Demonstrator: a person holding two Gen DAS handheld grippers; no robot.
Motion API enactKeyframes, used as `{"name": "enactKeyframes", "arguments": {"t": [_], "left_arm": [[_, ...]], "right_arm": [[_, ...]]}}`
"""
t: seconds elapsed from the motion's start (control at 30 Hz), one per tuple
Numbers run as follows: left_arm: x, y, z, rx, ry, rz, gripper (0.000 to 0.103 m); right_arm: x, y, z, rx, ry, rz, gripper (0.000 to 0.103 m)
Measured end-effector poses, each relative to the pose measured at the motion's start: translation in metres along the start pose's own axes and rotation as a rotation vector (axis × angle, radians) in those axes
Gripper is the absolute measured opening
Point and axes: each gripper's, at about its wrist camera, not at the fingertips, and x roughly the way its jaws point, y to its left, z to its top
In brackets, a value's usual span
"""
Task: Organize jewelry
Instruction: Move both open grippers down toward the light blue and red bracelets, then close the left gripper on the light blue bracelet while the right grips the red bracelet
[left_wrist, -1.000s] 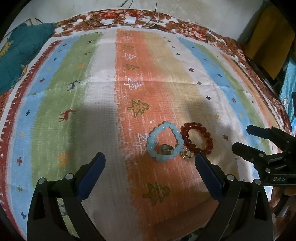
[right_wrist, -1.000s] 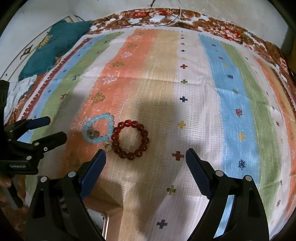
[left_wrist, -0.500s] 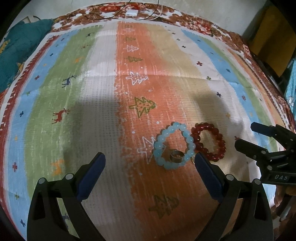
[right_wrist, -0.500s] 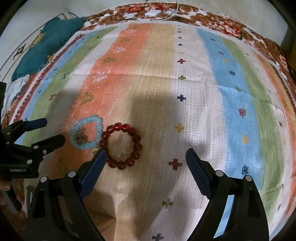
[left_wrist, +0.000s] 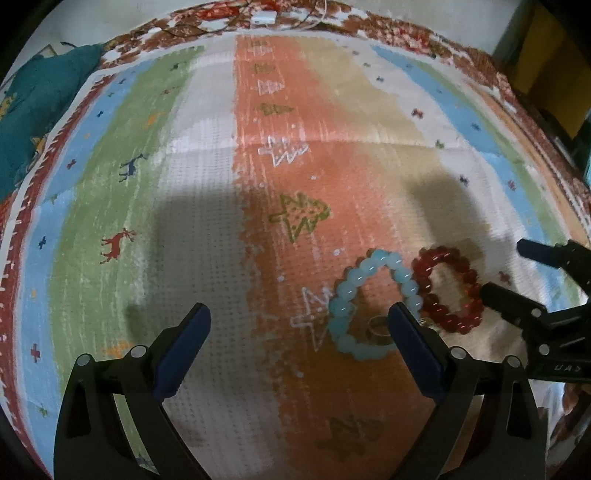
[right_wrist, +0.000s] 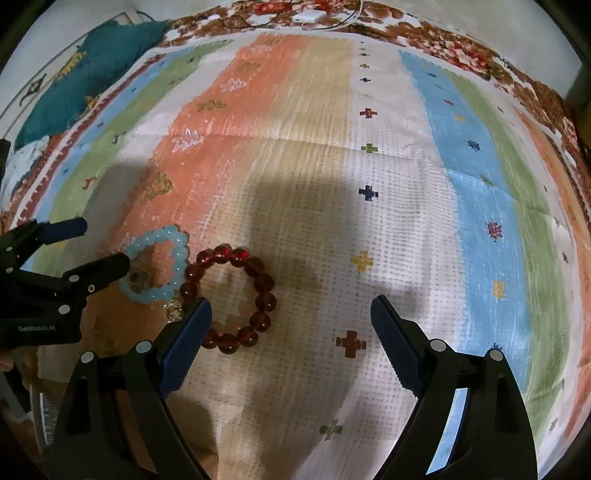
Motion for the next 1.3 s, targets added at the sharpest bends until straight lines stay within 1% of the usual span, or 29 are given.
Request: {"name": "enactKeyframes", "arguments": {"t": [0.2, 0.27, 0.33, 0.37, 0.43, 0.5, 0.53, 0.6, 0.63, 0.7, 0.73, 0.77, 0.9, 1.03, 1.17, 1.3], "left_arm": [[0.011, 0.007, -0.001, 0.010, 0.018, 0.048, 0.094], [0.012, 0.009, -0.002, 0.011, 0.016, 0.046, 0.094], [0.012, 0.010, -0.002, 0.008, 0.016, 0.041, 0.092], [0.012, 0.010, -0.002, 0.010, 0.017, 0.045, 0.090], [0.011, 0.011, -0.002, 0.013, 0.021, 0.060, 0.085], [0.010, 0.012, -0.002, 0.015, 0.018, 0.062, 0.074], [0.009, 0.012, -0.002, 0.017, 0.019, 0.063, 0.071], [0.008, 0.013, -0.001, 0.019, 0.019, 0.061, 0.057], [0.007, 0.014, -0.001, 0.018, 0.019, 0.060, 0.052], [0.007, 0.013, -0.001, 0.026, 0.022, 0.063, 0.031], [0.007, 0.013, -0.001, 0.031, 0.023, 0.070, 0.025], [0.007, 0.013, -0.001, 0.031, 0.025, 0.082, 0.012], [0.006, 0.013, -0.001, 0.034, 0.033, 0.089, 0.011], [-0.002, 0.018, -0.001, 0.013, 0.033, 0.067, 0.011], [-0.017, 0.020, -0.003, -0.011, 0.008, 0.043, 0.011], [-0.035, 0.019, -0.004, -0.026, -0.025, 0.012, 0.011]], "right_arm": [[0.012, 0.001, 0.001, -0.013, 0.023, -0.014, 0.088], [0.016, 0.001, 0.000, -0.018, 0.034, -0.023, 0.088], [0.023, 0.000, -0.001, -0.017, 0.056, -0.017, 0.081], [0.026, -0.002, -0.001, -0.006, 0.061, -0.005, 0.077], [0.026, -0.004, -0.001, 0.000, 0.061, 0.004, 0.076], [0.025, -0.001, -0.001, -0.013, 0.058, 0.010, 0.063], [0.024, 0.001, -0.001, -0.019, 0.058, 0.019, 0.060], [0.022, 0.006, -0.002, -0.041, 0.057, 0.035, 0.042], [0.021, 0.008, -0.003, -0.049, 0.059, 0.049, 0.037], [0.021, 0.009, -0.003, -0.050, 0.063, 0.077, 0.022], [0.021, 0.009, -0.004, -0.047, 0.065, 0.093, 0.019], [0.021, 0.008, -0.005, -0.045, 0.063, 0.097, 0.018], [0.019, 0.006, -0.006, -0.039, 0.060, 0.117, 0.014], [0.015, 0.006, -0.005, -0.039, 0.060, 0.118, 0.014], [0.007, 0.006, -0.003, -0.052, 0.041, 0.092, 0.014], [-0.007, 0.007, -0.003, -0.047, 0.014, 0.104, 0.014]]}}
